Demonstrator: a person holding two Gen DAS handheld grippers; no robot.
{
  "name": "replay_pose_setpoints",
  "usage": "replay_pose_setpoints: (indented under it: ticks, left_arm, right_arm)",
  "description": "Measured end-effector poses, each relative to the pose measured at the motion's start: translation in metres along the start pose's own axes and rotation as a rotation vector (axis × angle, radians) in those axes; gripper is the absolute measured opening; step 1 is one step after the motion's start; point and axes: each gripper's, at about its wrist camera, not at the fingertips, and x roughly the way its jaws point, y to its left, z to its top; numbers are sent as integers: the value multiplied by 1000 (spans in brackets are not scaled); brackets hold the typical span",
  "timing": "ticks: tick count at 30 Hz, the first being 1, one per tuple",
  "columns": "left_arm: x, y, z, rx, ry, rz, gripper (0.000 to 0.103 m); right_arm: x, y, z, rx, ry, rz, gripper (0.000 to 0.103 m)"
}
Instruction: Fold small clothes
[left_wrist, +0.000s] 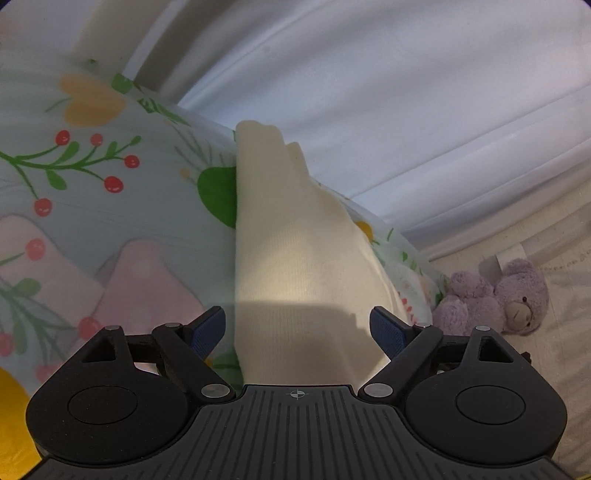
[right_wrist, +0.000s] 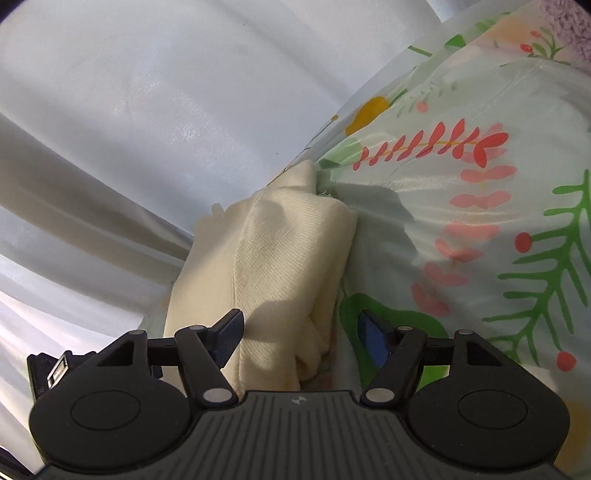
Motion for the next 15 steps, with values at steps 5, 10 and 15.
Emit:
replay_pose_setpoints:
  ticks: [5, 10, 15]
  left_arm:
    - [26, 3, 7, 12, 65, -17, 88]
    - [31, 10, 10, -16, 64, -56, 85]
    - [29, 11, 11, 3, 51, -18, 61]
  right_arm:
    - [17, -13, 18, 58, 56, 88, 60]
    - [26, -14, 25, 61, 107, 125, 57]
    - [38, -8, 25, 30, 129, 149, 44]
